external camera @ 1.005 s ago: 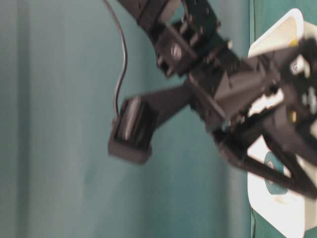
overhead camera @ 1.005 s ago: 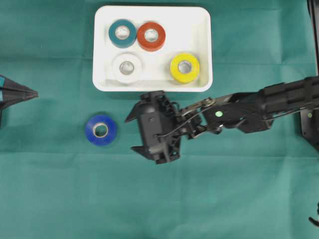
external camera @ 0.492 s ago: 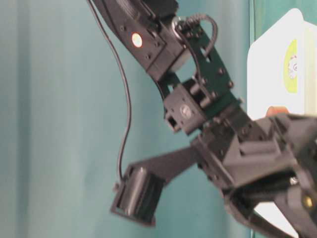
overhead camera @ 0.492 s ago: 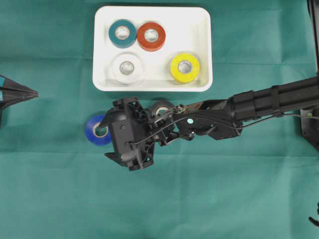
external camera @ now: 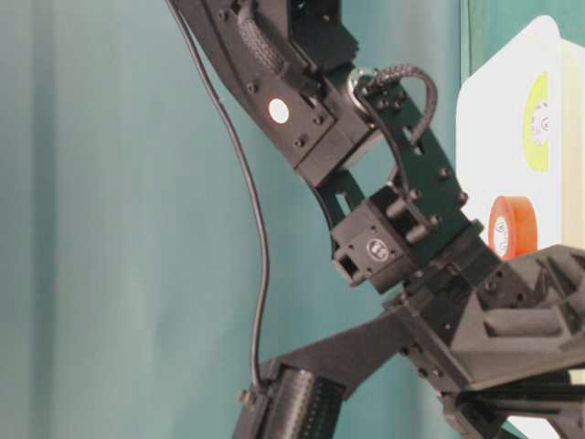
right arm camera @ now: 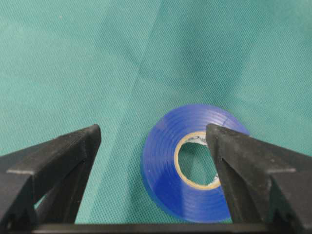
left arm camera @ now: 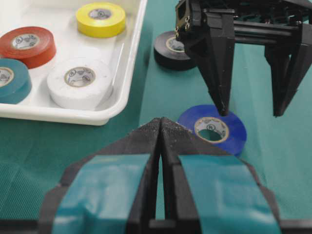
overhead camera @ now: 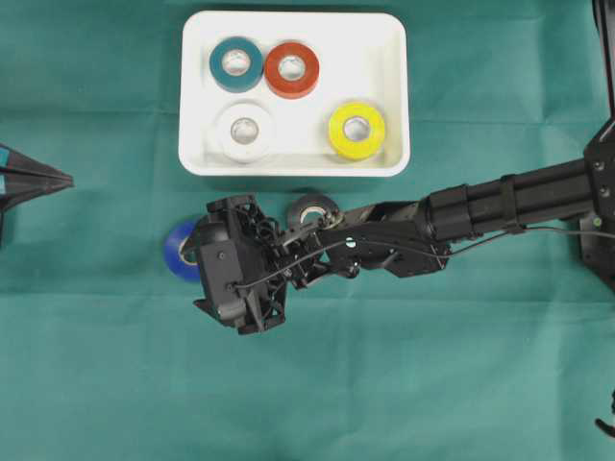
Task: Put the tape into the white case with the right arm.
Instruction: 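Move the right gripper left over the blue roll and lower it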
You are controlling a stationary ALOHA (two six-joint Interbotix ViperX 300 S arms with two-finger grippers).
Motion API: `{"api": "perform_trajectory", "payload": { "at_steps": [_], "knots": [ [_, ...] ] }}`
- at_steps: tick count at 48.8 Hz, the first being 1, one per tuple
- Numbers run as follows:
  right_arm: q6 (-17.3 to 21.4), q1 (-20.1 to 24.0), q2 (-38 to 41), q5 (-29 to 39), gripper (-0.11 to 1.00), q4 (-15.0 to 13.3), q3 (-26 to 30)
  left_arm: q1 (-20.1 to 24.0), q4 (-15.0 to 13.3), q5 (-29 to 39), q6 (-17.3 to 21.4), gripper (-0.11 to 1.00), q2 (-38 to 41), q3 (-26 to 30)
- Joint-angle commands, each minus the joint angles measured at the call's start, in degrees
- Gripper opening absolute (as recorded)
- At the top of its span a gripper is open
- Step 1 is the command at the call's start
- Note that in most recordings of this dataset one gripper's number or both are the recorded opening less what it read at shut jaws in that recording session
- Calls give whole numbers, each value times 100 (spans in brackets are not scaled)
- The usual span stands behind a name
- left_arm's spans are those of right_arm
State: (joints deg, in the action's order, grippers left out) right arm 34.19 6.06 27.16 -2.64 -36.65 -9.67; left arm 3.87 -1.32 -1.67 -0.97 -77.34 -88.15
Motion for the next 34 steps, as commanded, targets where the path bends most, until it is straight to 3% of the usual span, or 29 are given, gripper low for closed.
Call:
{"api": "perform_trajectory", "payload": {
  "at_steps": [1, 15, 34],
  "knots": [
    [18, 26, -114, 105, 61, 0, 141, 18, -9, -26, 0, 0, 35, 70],
    [123, 202, 79, 1266, 61, 44, 536, 18, 0, -26, 0, 0, 35, 79],
    [185, 229, 369, 1301, 58, 44, 791, 18, -9, -26, 0, 0, 35, 70]
  ]
}}
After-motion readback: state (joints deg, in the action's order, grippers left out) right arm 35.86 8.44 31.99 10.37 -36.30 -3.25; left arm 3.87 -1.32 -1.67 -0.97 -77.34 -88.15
